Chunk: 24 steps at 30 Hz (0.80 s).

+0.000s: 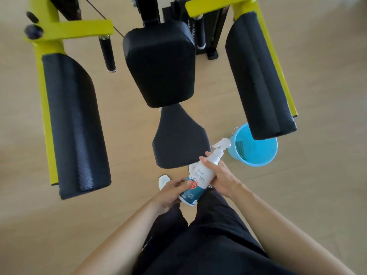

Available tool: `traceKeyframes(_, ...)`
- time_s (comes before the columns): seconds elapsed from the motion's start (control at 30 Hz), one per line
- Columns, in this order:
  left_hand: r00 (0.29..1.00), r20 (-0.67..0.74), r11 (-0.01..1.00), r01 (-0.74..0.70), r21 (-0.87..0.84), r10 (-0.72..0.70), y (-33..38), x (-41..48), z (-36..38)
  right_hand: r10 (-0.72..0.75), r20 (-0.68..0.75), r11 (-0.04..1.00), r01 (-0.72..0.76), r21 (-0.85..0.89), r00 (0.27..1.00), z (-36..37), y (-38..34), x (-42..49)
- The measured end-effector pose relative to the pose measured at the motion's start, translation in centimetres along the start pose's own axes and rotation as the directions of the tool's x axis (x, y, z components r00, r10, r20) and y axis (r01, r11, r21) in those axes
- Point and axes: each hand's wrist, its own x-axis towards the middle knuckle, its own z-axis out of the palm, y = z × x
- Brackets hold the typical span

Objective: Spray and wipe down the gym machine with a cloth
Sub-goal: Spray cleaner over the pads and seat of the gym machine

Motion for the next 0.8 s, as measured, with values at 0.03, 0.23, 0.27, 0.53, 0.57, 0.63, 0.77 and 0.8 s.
traceKeyframes(0.03,0.999,0.035,1.000,-0.010,0.008,0.010,0.1,-0.2,-0.4,-0.028,0.013,0.999,0.027,0.031,1.000,-0.1,0.4,-0.9)
traceKeyframes(0.23,0.993,0.058,0.975,-0.114,0.189,0.104,3.9,-1.0,-0.5,-0.248,-0.081,0.932,0.215,-0.293,0.965,0.6,0.7,-4.7)
traceKeyframes(0.27,0.984,0.030,0.962,-0.178,0.209,0.176,5.3,-1.5,0.1,-0.285,-0.113,0.886,0.216,-0.410,0.952,1.2,0.6,-5.1)
traceKeyframes(0.53,0.787,0.225,0.561,-0.579,0.591,0.575,11.3,-2.3,7.0,-0.494,-0.064,0.586,0.278,-0.761,0.867,1.9,-0.3,-6.2)
traceKeyframes(0.57,0.763,0.184,0.534,-0.581,0.614,0.619,11.1,-2.2,8.0,-0.493,-0.017,0.575,0.312,-0.756,0.870,1.8,-0.8,-6.6)
traceKeyframes(0.63,0.715,0.040,0.555,-0.575,0.602,0.698,10.9,-1.6,9.6,-0.538,0.094,0.505,0.409,-0.760,0.838,1.5,-1.5,-7.1)
traceKeyframes(0.77,0.745,-0.105,0.723,-0.589,0.360,0.659,12.0,-0.8,11.4,-0.491,0.046,0.596,0.374,-0.711,0.870,-0.9,-0.7,-7.9)
traceKeyframes(0.8,0.752,-0.095,0.730,-0.589,0.347,0.652,12.3,-0.7,11.9,-0.457,0.024,0.624,0.339,-0.704,0.889,-1.7,-0.4,-8.2)
